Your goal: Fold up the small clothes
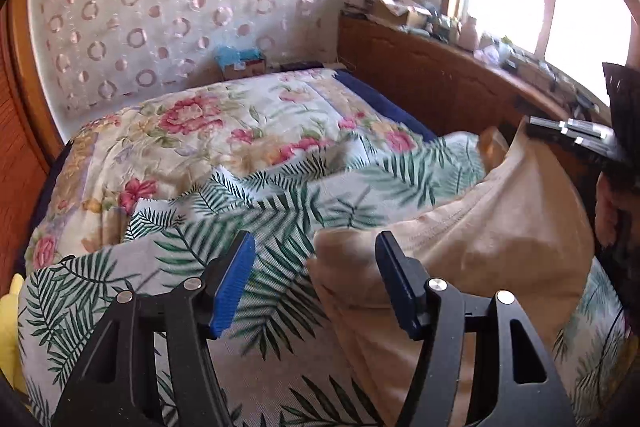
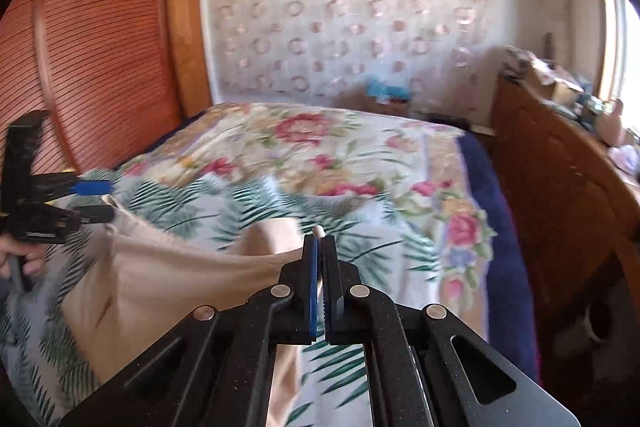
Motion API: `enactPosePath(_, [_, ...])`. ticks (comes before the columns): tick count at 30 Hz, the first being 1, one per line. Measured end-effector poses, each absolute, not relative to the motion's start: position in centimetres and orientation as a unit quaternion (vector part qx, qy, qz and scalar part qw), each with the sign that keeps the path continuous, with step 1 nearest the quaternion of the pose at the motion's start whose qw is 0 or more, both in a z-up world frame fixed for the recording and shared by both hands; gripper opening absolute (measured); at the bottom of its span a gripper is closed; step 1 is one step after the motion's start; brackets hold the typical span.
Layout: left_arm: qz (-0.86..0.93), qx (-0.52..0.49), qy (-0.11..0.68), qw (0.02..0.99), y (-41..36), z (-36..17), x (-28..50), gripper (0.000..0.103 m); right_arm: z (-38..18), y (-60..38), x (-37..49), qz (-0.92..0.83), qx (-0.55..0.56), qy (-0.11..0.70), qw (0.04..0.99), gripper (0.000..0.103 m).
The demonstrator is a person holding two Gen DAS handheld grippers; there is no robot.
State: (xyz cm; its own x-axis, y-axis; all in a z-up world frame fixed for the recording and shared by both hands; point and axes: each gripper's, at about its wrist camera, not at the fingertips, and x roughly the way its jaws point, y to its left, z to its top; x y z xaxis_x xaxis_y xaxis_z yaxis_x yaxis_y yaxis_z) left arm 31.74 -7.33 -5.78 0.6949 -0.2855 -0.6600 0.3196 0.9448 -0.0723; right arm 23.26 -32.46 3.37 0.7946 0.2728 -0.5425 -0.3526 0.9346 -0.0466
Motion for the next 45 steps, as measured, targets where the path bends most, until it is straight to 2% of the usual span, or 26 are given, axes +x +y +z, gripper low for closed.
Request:
enactPosePath(5, [-0.169, 0.014, 0.350, 0.921, -6.7, -5.4, 31.1, 0.064, 2.4, -31.2, 25.0, 0.123, -0.110, 0.292, 0.942, 0.001])
enactPosePath(10, [-0.184, 0.008, 0.378, 0.907, -6.9, -7.3, 30.5, 0.064, 2.4, -30.9, 25.0, 0.125, -0.095, 0.312, 0.937, 0.002])
enactPosePath(11, [-0.187, 0.006, 0.387, 0.903, -7.1, -7.8, 30.5, 0.064, 2.6, -30.9, 24.5, 0.129, -0.089, 0.315, 0.936, 0.005])
enactPosePath(13, [-0.192, 0.004, 0.402, 0.895, -7.4, -8.6, 30.7, 0.064, 3.8, -30.8, 23.7, 0.126, -0.082, 0.323, 0.934, 0.029])
enactPosePath(14, [-0.194, 0.004, 0.405, 0.893, -7.6, -8.8, 30.8, 0.064, 4.0, -30.8, 23.0, 0.125, -0.079, 0.325, 0.934, 0.034])
enactPosePath(16, [-0.198, 0.002, 0.407, 0.891, -7.9, -9.1, 31.0, 0.064, 4.5, -31.2, 21.8, 0.138, -0.063, 0.327, 0.933, 0.049])
enactPosePath(19, [-0.201, -0.002, 0.411, 0.889, -8.1, -9.3, 31.4, 0.064, 4.7, -31.5, 19.8, 0.145, -0.046, 0.332, 0.931, 0.065])
enactPosePath(23, [-0.196, -0.011, 0.425, 0.883, -8.3, -10.1, 32.7, 0.064, 3.8, -31.7, 19.0, 0.157, -0.030, 0.354, 0.921, 0.068])
enactPosePath(30, [-0.193, -0.028, 0.438, 0.877, -8.2, -11.0, 33.8, 0.062, 1.0, -32.3, 22.0, 0.160, 0.011, 0.404, 0.901, 0.068])
enactPosePath(33, [-0.211, -0.046, 0.441, 0.871, -8.2, -11.0, 33.6, 0.056, 1.1, -32.5, 22.8, 0.173, 0.025, 0.408, 0.896, 0.068])
enactPosePath(35, [-0.226, -0.054, 0.444, 0.865, -8.5, -11.1, 33.5, 0.041, 1.2, -32.4, 22.9, 0.179, 0.021, 0.405, 0.896, 0.067])
enactPosePath(36, [-0.231, -0.057, 0.444, 0.864, -8.6, -11.1, 33.5, 0.038, 1.2, -32.2, 23.0, 0.189, 0.022, 0.405, 0.894, 0.060])
enactPosePath(37, [-0.233, -0.057, 0.444, 0.863, -8.8, -11.1, 33.4, 0.027, 1.1, -32.0, 22.6, 0.199, 0.019, 0.405, 0.892, 0.048])
enactPosePath(38, [-0.237, -0.056, 0.444, 0.862, -8.9, -11.0, 33.3, 0.019, 1.0, -31.8, 22.5, 0.209, 0.016, 0.406, 0.890, 0.044])
enactPosePath(40, [-0.250, -0.067, 0.441, 0.859, -8.9, -10.7, 33.1, 0.013, 0.7, -31.7, 22.7, 0.220, 0.003, 0.403, 0.888, 0.029])
enactPosePath(42, [-0.254, -0.070, 0.424, 0.866, -8.6, -9.6, 32.3, 0.012, 1.0, -31.7, 22.6, 0.227, -0.015, 0.394, 0.891, 0.022])
enactPosePath(45, [-0.261, -0.086, 0.396, 0.876, -7.4, -7.3, 30.5, 0.011, 2.2, -31.6, 22.7, 0.231, -0.035, 0.370, 0.899, 0.021])
